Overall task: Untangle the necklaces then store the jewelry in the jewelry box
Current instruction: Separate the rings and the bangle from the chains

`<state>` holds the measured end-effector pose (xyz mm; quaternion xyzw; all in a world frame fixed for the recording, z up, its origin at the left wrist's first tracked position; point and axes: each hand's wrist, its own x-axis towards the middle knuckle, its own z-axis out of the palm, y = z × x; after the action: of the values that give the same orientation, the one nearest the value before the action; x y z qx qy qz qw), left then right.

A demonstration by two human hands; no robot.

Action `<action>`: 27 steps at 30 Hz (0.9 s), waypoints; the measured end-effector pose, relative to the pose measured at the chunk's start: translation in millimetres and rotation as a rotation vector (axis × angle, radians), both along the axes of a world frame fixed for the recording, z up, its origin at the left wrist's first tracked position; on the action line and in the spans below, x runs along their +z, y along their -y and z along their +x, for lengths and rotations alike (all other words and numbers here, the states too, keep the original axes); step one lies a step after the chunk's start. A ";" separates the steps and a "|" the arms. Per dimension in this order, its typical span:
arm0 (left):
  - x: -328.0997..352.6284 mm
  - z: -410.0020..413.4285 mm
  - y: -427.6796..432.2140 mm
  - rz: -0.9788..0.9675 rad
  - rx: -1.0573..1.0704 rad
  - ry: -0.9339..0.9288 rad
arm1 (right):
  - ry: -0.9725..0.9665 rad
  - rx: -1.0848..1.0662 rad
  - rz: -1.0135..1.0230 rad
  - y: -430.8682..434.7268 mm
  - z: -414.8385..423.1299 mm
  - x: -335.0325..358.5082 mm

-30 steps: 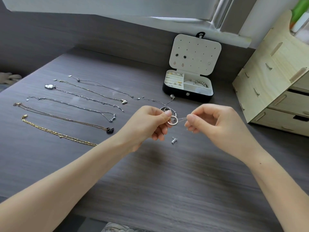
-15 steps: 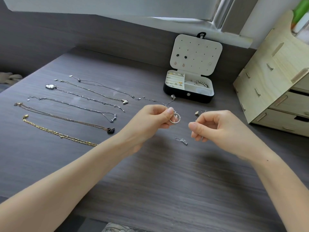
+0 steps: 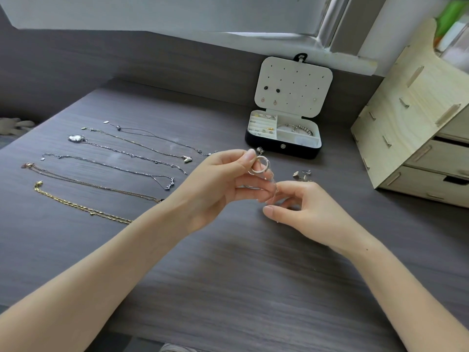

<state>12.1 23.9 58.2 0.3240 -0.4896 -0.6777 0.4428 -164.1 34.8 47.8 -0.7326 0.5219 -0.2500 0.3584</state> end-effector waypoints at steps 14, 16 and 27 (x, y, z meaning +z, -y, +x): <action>2.8 4.9 4.3 0.211 0.072 -0.151 | 0.309 -0.053 0.088 2.1 -30.1 7.5; 2.6 5.6 4.9 0.265 0.064 -0.184 | 0.378 -0.069 0.065 3.9 -38.6 12.0; -5.5 2.4 7.6 0.244 0.041 -0.018 | 0.403 -0.059 -0.035 -1.1 -54.4 30.0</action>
<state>14.4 16.3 52.7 0.3793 -0.3925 -0.7260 0.4183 -218.4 35.9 77.7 -0.6582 0.4565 -0.4109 0.4353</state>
